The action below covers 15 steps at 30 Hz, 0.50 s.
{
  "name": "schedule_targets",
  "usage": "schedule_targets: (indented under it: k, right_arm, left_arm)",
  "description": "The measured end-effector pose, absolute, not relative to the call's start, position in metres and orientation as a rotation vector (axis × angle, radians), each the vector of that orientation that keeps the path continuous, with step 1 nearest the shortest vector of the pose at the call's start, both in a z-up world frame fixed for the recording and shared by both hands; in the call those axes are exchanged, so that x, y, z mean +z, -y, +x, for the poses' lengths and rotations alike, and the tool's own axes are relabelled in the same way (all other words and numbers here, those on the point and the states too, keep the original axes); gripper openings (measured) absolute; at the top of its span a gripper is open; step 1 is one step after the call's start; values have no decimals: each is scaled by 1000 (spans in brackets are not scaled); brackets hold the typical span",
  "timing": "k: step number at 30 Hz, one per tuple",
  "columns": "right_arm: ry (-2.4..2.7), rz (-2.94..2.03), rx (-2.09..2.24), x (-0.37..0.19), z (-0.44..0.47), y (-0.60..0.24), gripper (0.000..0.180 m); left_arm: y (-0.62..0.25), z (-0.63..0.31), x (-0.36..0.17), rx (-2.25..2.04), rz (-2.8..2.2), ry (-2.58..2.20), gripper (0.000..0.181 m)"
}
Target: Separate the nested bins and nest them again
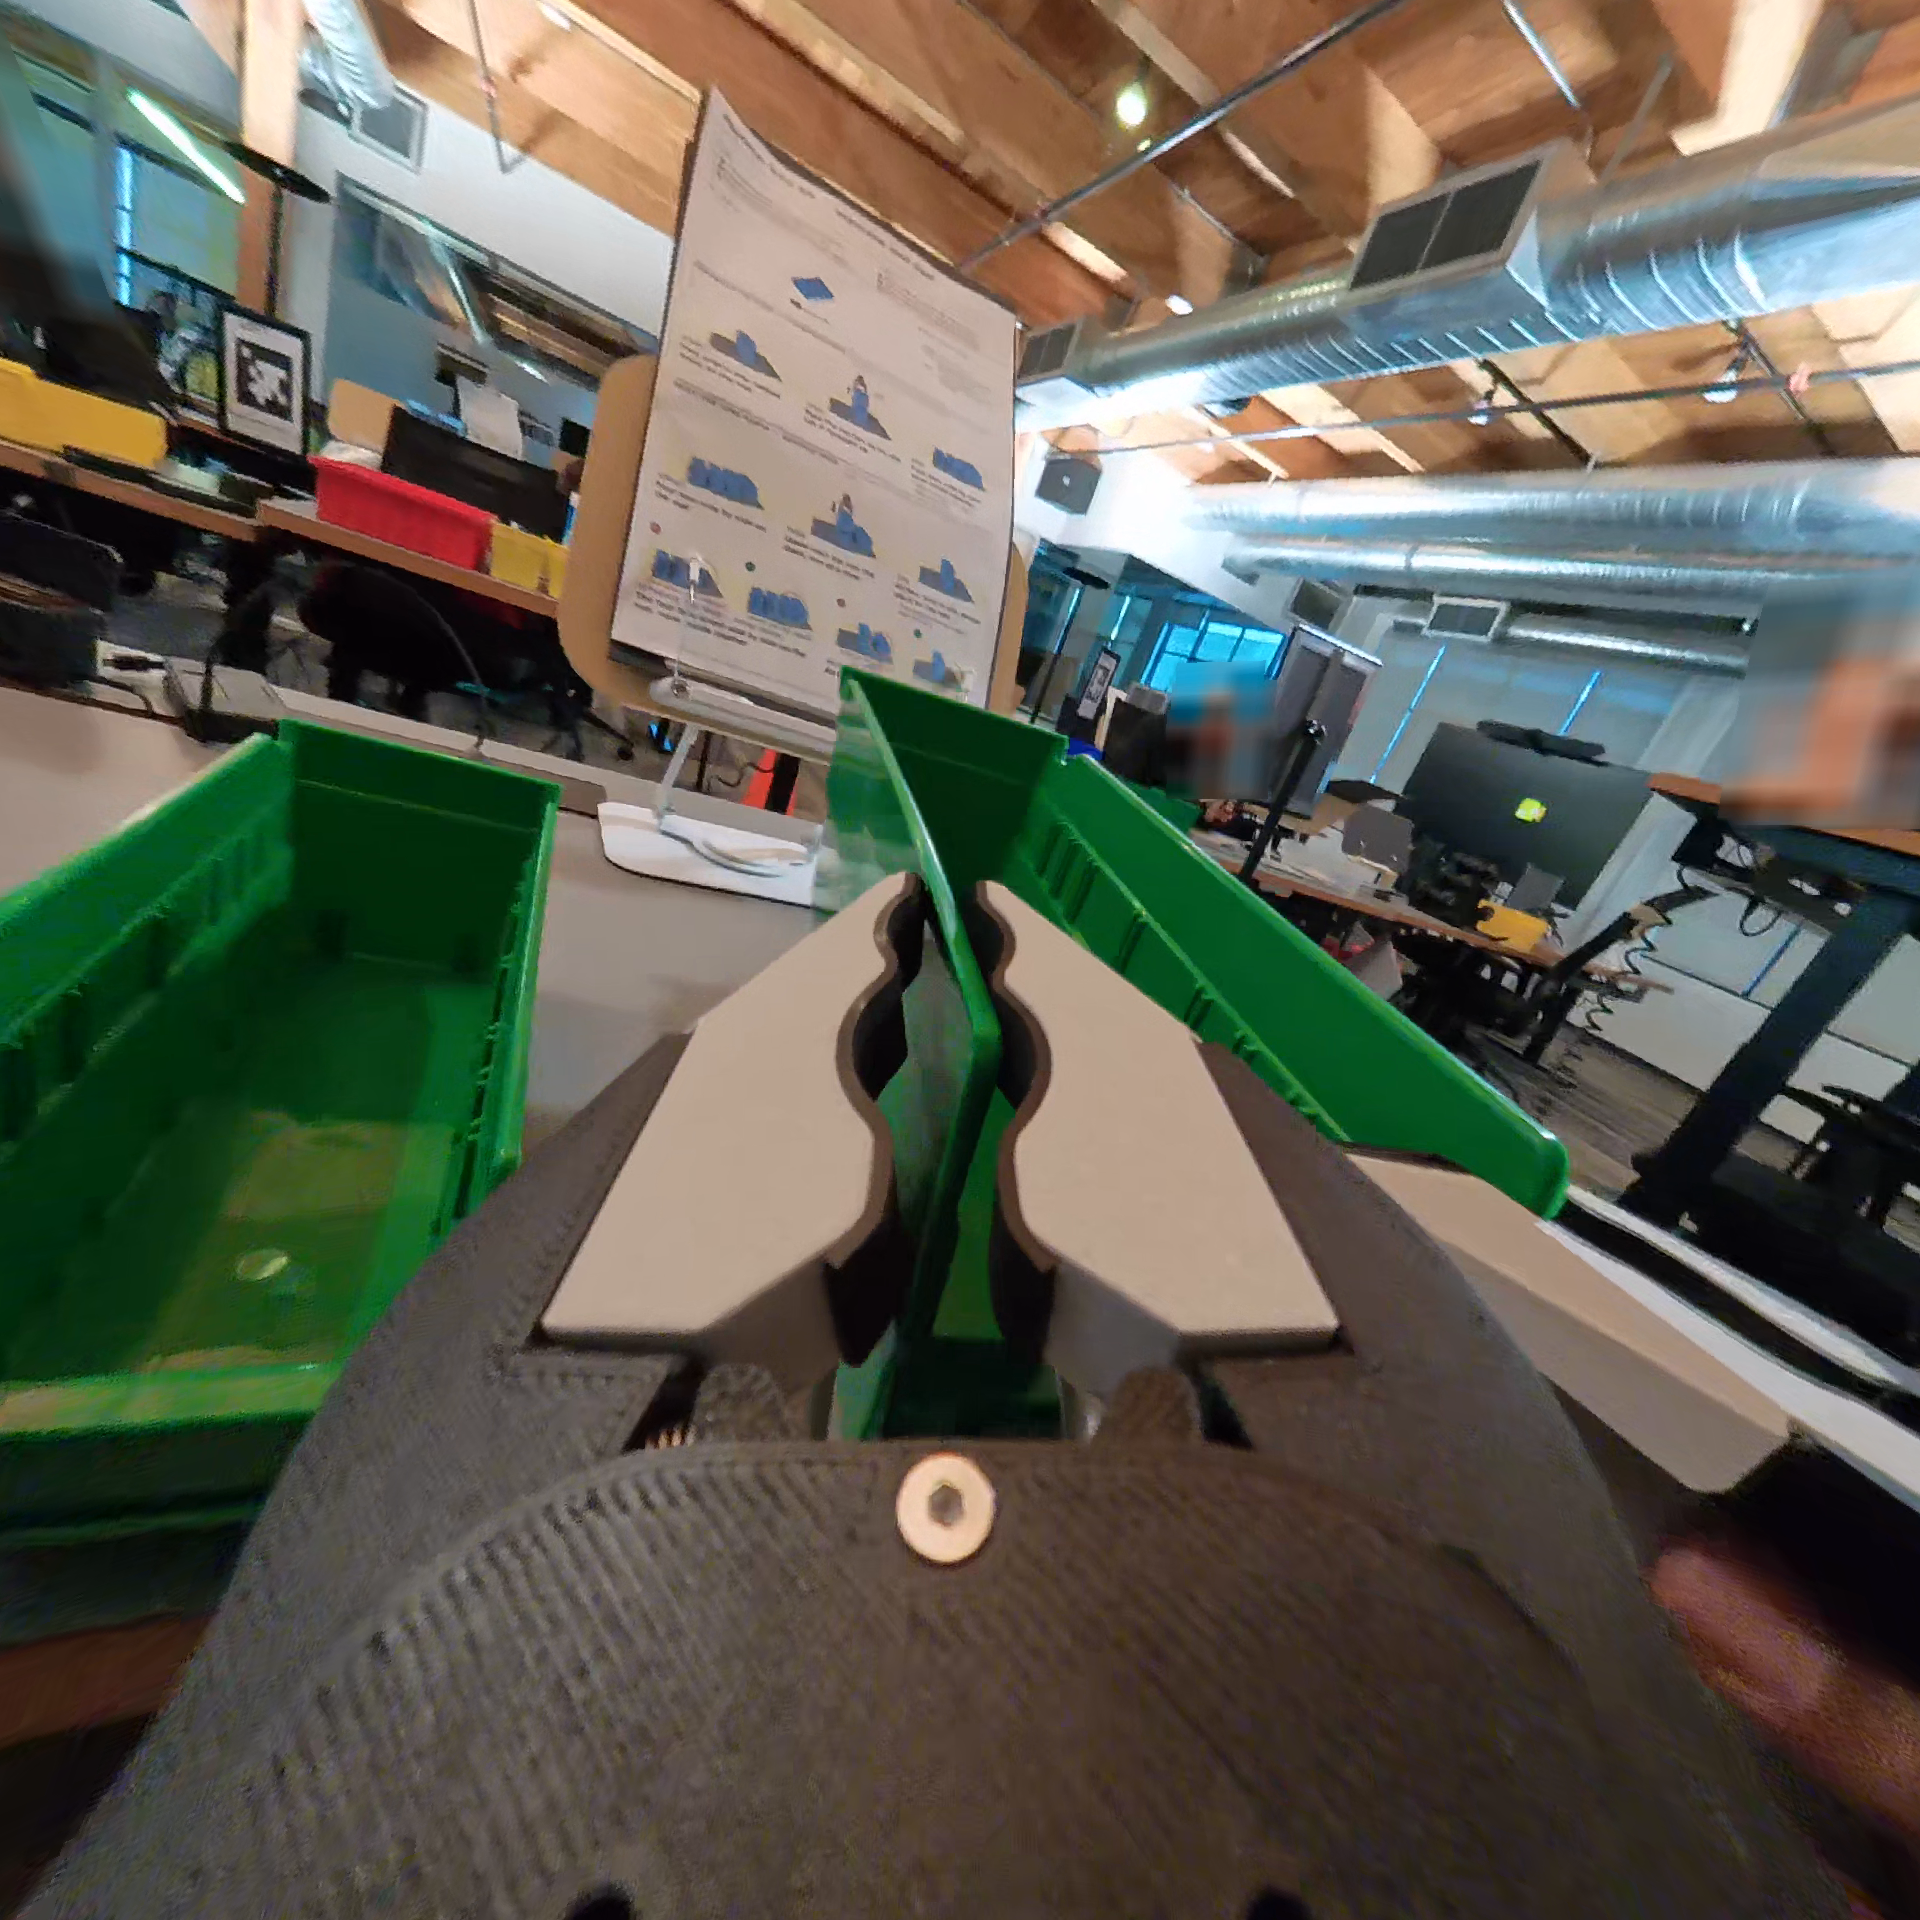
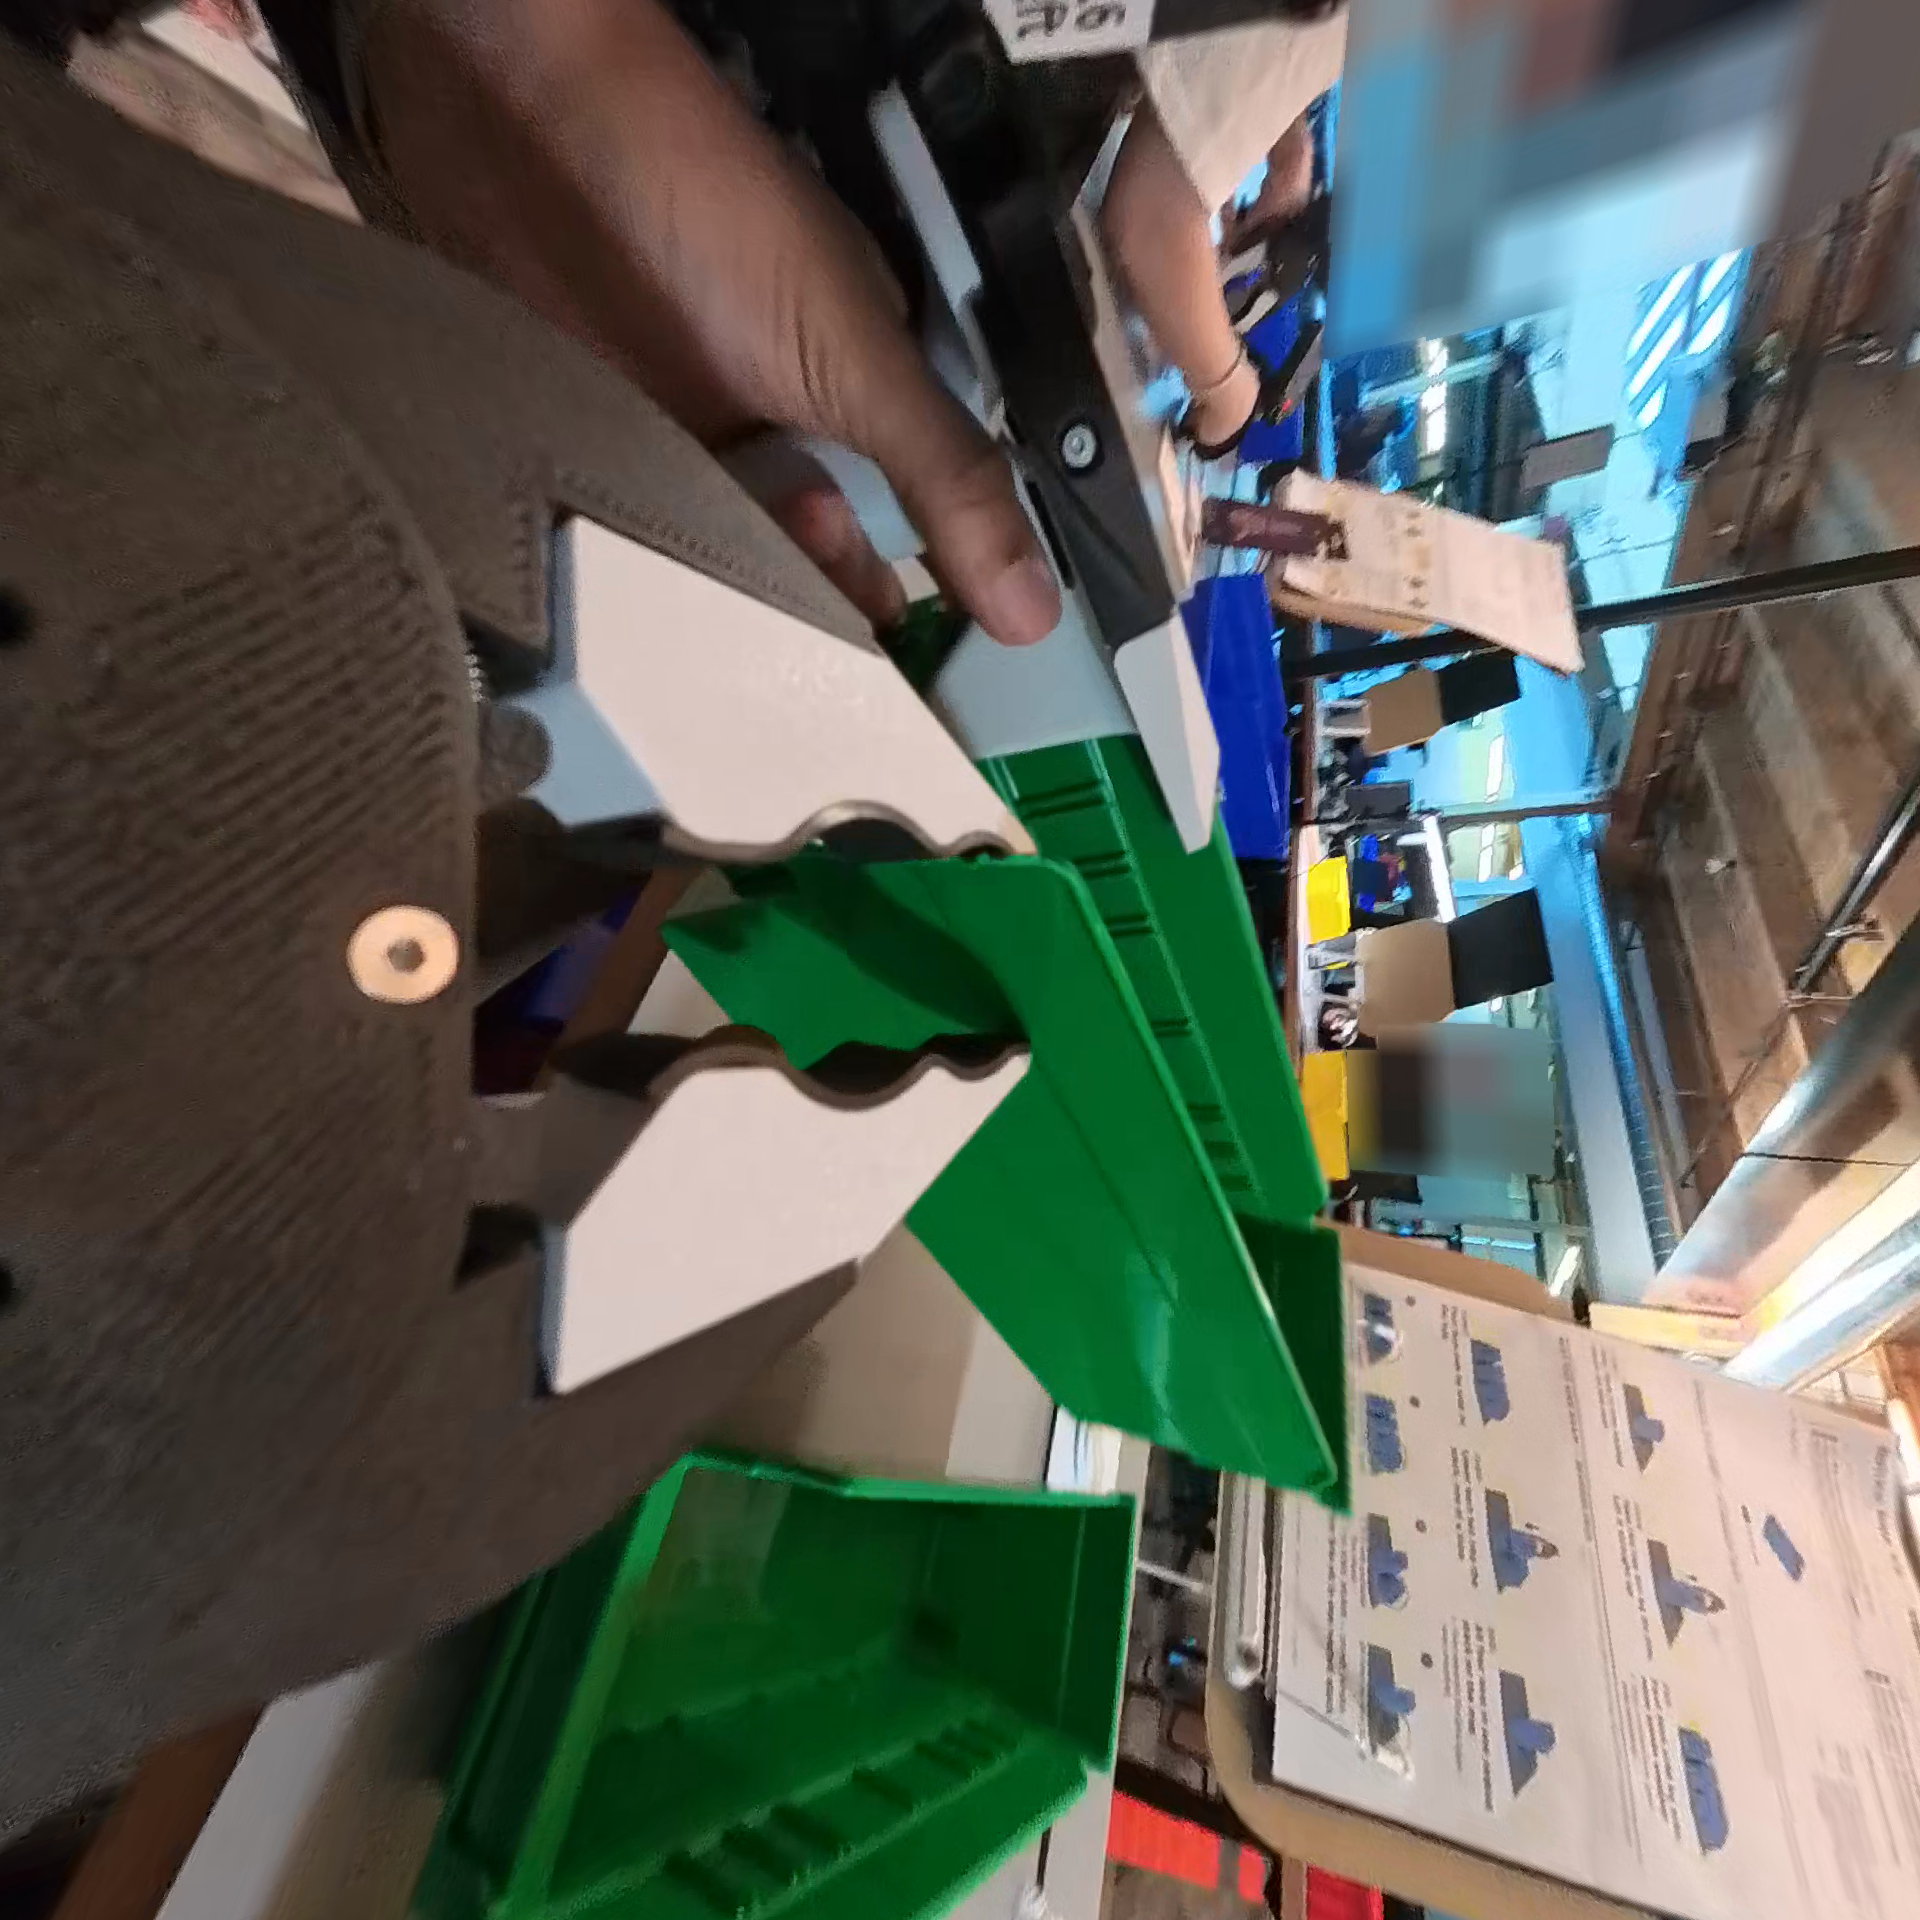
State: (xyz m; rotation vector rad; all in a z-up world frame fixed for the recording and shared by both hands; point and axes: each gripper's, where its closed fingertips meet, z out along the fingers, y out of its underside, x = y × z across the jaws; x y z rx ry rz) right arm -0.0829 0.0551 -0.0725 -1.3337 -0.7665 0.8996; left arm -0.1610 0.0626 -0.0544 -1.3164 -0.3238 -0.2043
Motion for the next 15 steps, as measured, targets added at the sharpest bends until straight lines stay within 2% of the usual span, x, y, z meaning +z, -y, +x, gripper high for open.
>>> schedule_targets:
  k: [4,8,10,15]
  right_arm:
    - [683,-1372,796,-76,-78,-77,10]
    - [545,-1449,722,-83,-64,-106,2]
    - [459,-1486,704,-87,-51,-121,1]
    - [376,-1529,669,-95,-40,-144,1]
  left_arm:
    - [-61,-151,-51,-303,-1319,244,29]
    - [-69,-129,-63,-318,-1432,76,51]
    - [-72,-113,-66,-443,-1481,7,53]
    - [-57,-118,-56,-673,-1387,46,39]
